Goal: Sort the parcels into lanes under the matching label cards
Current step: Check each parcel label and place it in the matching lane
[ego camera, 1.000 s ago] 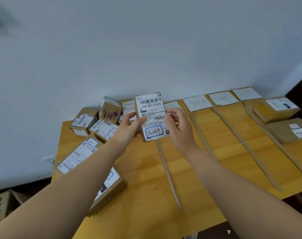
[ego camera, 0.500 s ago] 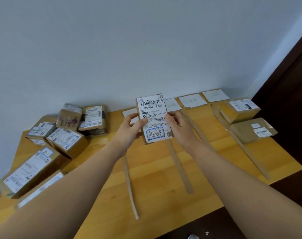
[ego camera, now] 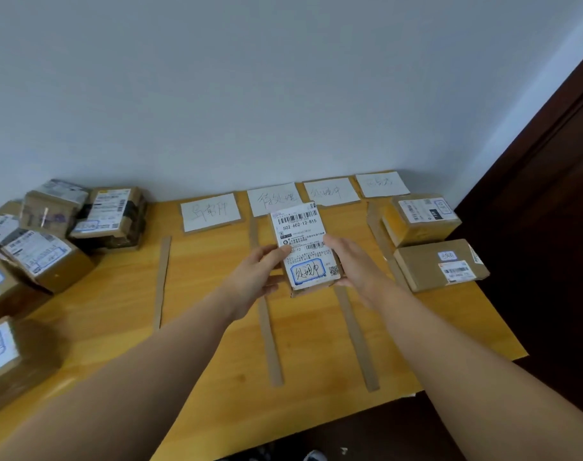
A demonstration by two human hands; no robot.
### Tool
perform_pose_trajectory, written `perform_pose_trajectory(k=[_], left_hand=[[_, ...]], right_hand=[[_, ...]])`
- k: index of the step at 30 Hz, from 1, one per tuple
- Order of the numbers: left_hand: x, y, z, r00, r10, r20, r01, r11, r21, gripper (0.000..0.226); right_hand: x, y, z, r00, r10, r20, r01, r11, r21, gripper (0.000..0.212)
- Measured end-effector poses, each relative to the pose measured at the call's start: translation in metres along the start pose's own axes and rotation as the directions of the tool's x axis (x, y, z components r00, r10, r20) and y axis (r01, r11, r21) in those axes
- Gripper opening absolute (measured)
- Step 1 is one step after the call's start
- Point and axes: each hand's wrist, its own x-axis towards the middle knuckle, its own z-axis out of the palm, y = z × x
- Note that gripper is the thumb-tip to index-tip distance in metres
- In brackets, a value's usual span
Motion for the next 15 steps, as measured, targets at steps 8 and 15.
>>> perform_pose_trajectory(k=[8, 15], left_hand=[[0.047, 0.01, 0.017, 0.998, -0.068, -0.007, 0.069, 0.984, 0.163, 0.031], [0.077, 0.009, 0.037, 0.991, -0.122, -0.061, 0.133, 0.956, 0.26, 0.024]], right_hand=[[0.04, 0.023, -0.038, 0.99, 0.093, -0.107, -0.088, 0.995, 0.051, 0.049], [0.068, 0.036, -0.077, 0.949, 0.19, -0.251, -0.164, 0.979, 0.12, 0.042]])
